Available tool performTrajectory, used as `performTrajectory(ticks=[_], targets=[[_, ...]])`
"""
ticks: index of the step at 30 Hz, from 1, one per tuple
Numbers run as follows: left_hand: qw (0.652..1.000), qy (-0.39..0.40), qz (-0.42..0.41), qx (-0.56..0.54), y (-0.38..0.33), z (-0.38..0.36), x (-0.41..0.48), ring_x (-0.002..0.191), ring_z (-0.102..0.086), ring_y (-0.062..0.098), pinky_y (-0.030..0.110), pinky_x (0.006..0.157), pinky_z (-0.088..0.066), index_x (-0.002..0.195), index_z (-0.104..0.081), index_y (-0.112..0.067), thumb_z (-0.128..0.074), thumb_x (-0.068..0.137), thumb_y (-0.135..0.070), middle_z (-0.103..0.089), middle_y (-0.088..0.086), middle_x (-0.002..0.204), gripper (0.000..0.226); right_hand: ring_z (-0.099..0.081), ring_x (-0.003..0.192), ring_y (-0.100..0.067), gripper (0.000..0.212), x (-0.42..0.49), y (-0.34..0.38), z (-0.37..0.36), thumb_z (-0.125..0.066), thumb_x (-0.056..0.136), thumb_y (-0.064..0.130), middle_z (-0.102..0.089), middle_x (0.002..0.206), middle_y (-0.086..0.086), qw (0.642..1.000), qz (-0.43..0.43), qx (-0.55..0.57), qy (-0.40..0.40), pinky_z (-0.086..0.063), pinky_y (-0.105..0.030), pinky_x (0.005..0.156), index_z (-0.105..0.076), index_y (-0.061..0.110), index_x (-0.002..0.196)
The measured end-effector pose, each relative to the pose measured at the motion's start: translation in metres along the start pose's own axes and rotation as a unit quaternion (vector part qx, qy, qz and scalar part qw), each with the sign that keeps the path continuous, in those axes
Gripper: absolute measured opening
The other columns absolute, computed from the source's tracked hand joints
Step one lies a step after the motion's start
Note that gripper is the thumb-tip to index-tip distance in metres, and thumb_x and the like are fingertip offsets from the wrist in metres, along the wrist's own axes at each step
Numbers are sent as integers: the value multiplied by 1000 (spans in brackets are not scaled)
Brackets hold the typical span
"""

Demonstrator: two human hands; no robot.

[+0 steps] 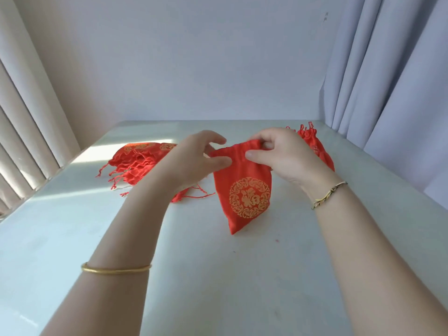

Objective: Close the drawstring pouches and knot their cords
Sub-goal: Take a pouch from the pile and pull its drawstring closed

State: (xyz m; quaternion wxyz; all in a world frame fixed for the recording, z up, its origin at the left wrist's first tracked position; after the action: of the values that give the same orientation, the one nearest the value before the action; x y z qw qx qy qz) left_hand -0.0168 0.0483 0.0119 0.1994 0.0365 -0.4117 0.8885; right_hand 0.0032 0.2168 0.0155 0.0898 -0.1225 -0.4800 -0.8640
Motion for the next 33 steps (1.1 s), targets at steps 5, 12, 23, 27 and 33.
performTrajectory(ticks=[5,12,23,27,33], targets=[[998,-11,52,-23,14,9,4,53,-57,3,14,57,-51,89,-70,-15,-64,86,-16,-68,0,75,7,-62,72,-18,13,3,-12,10,-65,82,2,-68,84,-13,998,-7,56,-39,-49,-32,72,-64,14,80],[995,-72,57,-48,16,10,8,58,-49,15,28,63,-46,88,-71,-8,-63,87,-15,-55,2,64,11,-59,66,-10,13,1,-29,19,-57,89,7,-64,74,0,998,-60,1,7,-47,-20,60,-62,17,83],[987,-154,39,-21,26,21,6,58,-52,19,42,74,-54,83,-71,-16,-64,85,-13,-57,0,60,8,-66,63,-17,20,-8,-39,39,-43,98,9,-69,75,-12,980,-92,176,17,-54,-22,57,-58,8,85],[988,-143,36,-36,26,20,7,61,-56,17,39,76,-55,82,-69,-14,-62,86,-9,-61,1,64,10,-64,70,-20,6,-3,-41,27,-48,96,12,-64,94,-11,981,-125,148,-1,-54,-28,59,-53,11,98],[971,-97,51,-214,19,15,8,66,-69,9,25,67,-59,82,-59,-12,-47,96,-7,-67,4,82,19,-62,96,-20,41,4,-39,0,-46,96,16,-50,118,-1,991,-107,73,-33,-57,-36,75,-39,17,135]])
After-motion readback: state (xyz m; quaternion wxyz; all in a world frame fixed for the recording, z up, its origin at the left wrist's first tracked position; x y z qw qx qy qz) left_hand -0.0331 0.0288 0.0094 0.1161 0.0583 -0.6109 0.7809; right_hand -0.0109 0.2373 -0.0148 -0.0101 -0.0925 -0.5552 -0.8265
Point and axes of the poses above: each hand's wrist, its own x-axis towards the middle knuckle, its own z-axis out of the back of the hand, y = z × x, the point moved 2 cm from there along x, towards the middle knuckle
